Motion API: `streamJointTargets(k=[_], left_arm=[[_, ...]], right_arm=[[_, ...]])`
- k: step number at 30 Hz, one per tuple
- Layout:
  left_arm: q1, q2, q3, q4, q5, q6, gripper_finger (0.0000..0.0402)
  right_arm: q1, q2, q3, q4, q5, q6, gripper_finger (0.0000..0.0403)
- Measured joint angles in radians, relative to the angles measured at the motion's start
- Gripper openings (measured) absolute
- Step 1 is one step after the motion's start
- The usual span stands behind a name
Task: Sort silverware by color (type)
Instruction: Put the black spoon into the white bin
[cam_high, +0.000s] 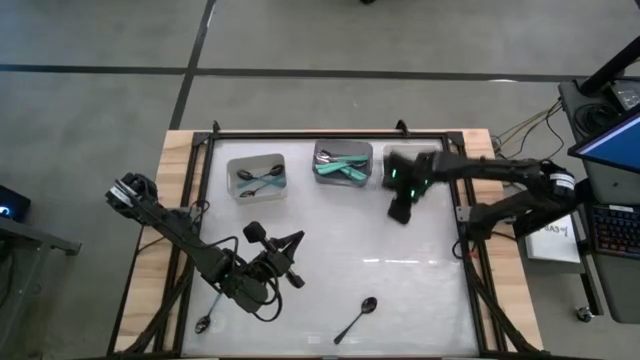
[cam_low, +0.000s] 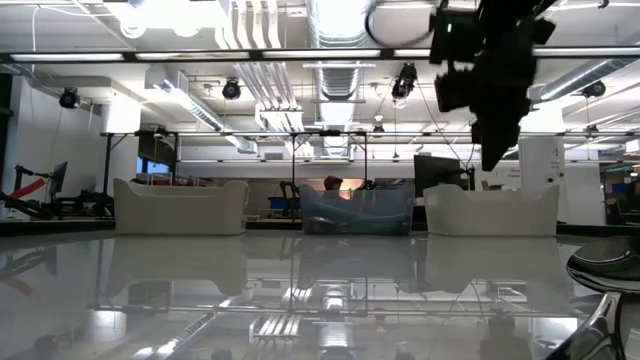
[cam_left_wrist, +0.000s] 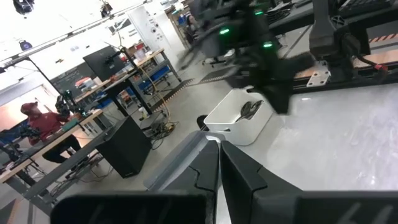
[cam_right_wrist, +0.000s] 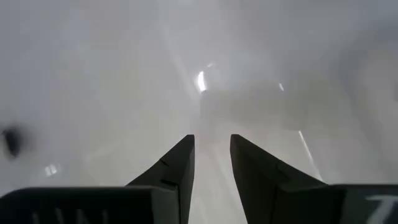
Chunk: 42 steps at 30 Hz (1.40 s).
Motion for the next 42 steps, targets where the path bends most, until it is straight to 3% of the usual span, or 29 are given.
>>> streamJointTargets(k=[7,13,19,26,36,42], left_arm=[[-0.026,0.0,0.0,-0.009,-0.001,0.0,0.0],[-0.084,0.0,0.0,-0.014,-0.001,-0.027,0.0],[-0.164,0.0,0.0,-0.016,-0.001,-0.058,0.0],[-0.219,0.0,0.0,-0.015,-0.017,-0.01,0.0],[-0.229,0.0,0.002,-0.015,-0.019,-0.004,0.0],[-0.229,0.0,0.002,-0.015,-0.019,-0.004,0.0]], right_arm=[[0.461,0.05,-0.003,0.211,0.054,0.019,0.0092],[0.691,0.105,-0.003,0.413,0.204,0.051,0.0095],[0.765,0.183,-0.003,0.639,0.205,0.175,0.0126],[0.849,0.296,-0.003,0.763,0.201,0.101,0.0158],[0.885,0.459,0.101,0.768,0.201,-0.137,0.0134],[0.885,0.565,0.195,0.653,0.201,-0.188,0.0125]])
